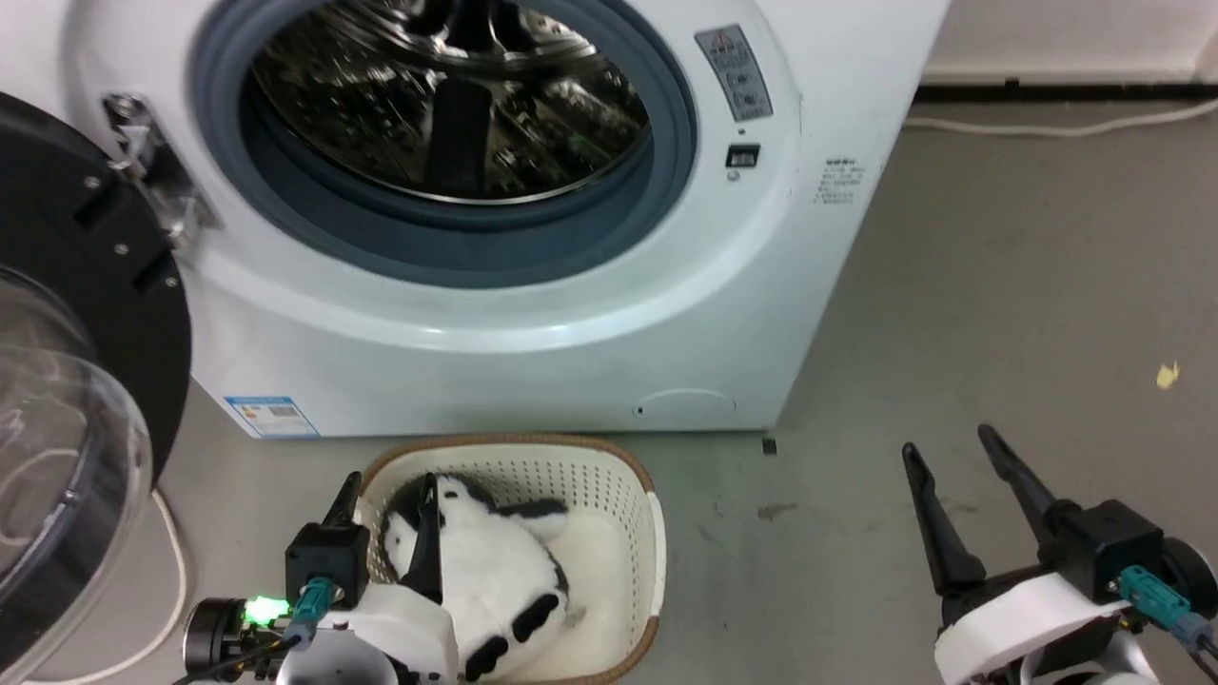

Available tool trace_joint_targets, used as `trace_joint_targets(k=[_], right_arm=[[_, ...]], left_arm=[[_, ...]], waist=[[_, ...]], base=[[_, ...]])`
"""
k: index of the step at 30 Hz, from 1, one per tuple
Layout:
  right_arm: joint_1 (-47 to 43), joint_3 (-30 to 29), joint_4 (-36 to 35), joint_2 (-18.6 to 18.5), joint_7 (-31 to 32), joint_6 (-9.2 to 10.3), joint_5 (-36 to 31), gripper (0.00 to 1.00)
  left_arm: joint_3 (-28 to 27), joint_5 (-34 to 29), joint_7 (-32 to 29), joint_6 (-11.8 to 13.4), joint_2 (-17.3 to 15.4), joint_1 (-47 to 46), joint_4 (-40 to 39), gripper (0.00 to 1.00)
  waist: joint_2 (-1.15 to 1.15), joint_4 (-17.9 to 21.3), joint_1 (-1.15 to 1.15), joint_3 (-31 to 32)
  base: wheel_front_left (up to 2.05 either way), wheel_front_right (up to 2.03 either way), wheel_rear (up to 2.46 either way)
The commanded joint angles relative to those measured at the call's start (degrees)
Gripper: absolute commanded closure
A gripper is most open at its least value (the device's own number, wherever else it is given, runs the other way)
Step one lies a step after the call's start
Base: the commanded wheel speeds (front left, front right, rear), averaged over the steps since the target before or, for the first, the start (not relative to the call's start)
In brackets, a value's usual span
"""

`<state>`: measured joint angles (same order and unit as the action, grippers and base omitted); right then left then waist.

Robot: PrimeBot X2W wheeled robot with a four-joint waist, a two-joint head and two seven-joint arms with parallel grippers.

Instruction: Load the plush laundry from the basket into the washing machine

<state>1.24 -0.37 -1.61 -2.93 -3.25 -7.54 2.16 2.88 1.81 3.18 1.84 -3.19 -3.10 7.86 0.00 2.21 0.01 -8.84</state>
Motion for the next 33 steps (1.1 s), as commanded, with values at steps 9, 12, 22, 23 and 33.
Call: trace_joint_targets(k=[9,12,22,23,33], right_arm=[[2.33,0.59,-1.0,0.02,-1.49,0.02,1.73,0.0],[2.82,0.9,-1.15,0.02,-1.85,0.02,2.09,0.0],[4.21,1.56,-1.43,0.02,-3.05,0.02,3.58,0.0],[4.21,1.56,-1.43,0.02,-3.05,0.02,3.58,0.0],[5.99,2.26,-2.22,-0.01,-4.24,0.03,3.27,0.0]], left_arm=[[0.17,2.04,1.23,-0.32,-1.37,-5.19,7.09,0.0],[0.09,2.85,0.96,-0.68,-1.71,-6.74,9.81,0.0],[-0.55,6.08,-0.59,-2.0,-3.09,-12.1,18.93,0.0],[-0.55,6.08,-0.59,-2.0,-3.09,-12.1,18.93,0.0],[0.42,7.76,-3.16,-3.25,-4.93,-18.23,27.17,0.0]], waist=[[0.0,1.7,-0.01,-5.41],[0.0,2.14,-0.01,-6.97],[0.0,3.76,-0.01,-12.22],[0.0,3.76,-0.01,-12.22],[0.0,5.31,-0.01,-17.82]], base=[[0.0,0.0,0.0],[0.0,0.0,0.0],[0.0,0.0,0.0],[0.0,0.0,0.0],[0.0,0.0,0.0]])
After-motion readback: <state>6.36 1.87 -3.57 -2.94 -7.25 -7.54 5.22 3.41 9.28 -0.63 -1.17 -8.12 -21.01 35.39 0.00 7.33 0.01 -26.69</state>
